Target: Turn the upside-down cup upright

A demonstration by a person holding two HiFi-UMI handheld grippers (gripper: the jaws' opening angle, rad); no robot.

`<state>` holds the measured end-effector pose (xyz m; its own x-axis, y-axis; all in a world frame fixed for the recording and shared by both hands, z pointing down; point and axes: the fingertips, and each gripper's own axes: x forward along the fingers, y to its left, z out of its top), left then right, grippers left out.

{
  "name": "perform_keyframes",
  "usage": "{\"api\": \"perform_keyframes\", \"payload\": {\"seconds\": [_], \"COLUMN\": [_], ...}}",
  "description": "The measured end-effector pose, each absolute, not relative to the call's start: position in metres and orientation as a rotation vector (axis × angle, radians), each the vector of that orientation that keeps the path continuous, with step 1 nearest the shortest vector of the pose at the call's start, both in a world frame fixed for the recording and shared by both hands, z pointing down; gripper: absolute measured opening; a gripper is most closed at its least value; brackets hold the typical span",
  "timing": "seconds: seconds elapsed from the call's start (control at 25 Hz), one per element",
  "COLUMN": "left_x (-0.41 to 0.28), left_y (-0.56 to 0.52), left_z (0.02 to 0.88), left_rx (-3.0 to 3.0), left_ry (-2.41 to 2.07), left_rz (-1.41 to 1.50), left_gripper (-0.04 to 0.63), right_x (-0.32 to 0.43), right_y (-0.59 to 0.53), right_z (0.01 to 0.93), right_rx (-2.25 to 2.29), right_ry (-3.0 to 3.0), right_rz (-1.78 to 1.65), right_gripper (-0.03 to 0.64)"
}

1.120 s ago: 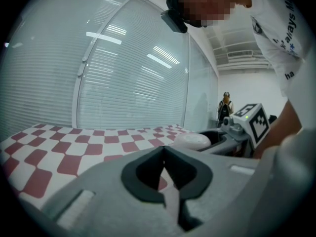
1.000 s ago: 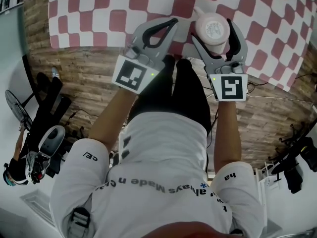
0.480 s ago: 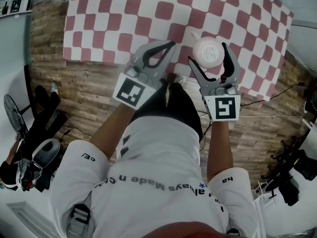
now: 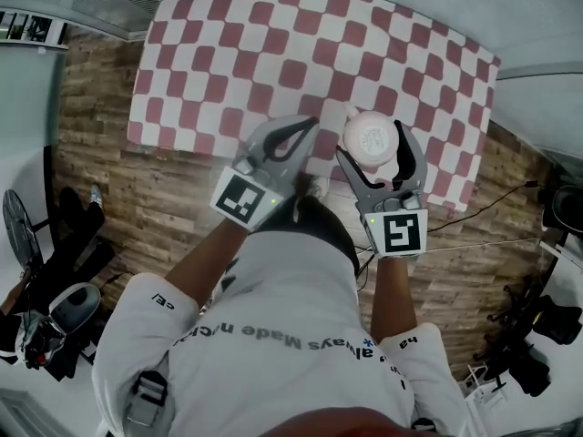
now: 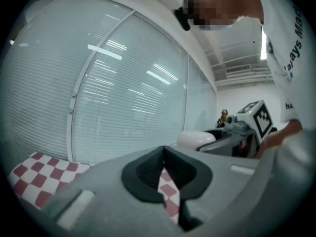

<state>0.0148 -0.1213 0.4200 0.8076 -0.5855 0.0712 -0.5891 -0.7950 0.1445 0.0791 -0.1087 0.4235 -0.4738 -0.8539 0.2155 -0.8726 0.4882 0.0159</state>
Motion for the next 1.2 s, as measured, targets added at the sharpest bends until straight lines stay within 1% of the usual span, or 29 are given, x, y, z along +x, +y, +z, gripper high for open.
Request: {"api": "perform_keyframes", "payload": {"seconds": [0.28, 0.52, 0.92, 1.2], "left_x": [0.014, 0.012, 0.013, 0.018], "left_y": [-0.108, -0.114, -0.113, -0.110], "left_z": [0.376, 0.340, 0.290, 0.285], "left_rx": [2.849, 2.864, 2.916, 2.902], "left_ry": [-0.920, -0.925, -0.921, -0.914], "left_rz": [0.047, 0.033, -0.017, -0.017], "left_gripper": [0.003, 0.003, 0.003, 0.003], "right_x": [0.084, 0.082, 0.075, 0.083], "right_y": [-0.093, -0.096, -0.084, -0.078], "right_z": [0.375, 0.326, 0.280, 0.273], "right_rx": [1.486, 1.489, 1.469, 1.466], "right_ry": [-2.512, -2.531, -2.557, -2.565], "right_rz": [0.146, 0.073, 0.026, 0.049], "right_gripper": [0.431, 0.431, 0.431, 0.431]}}
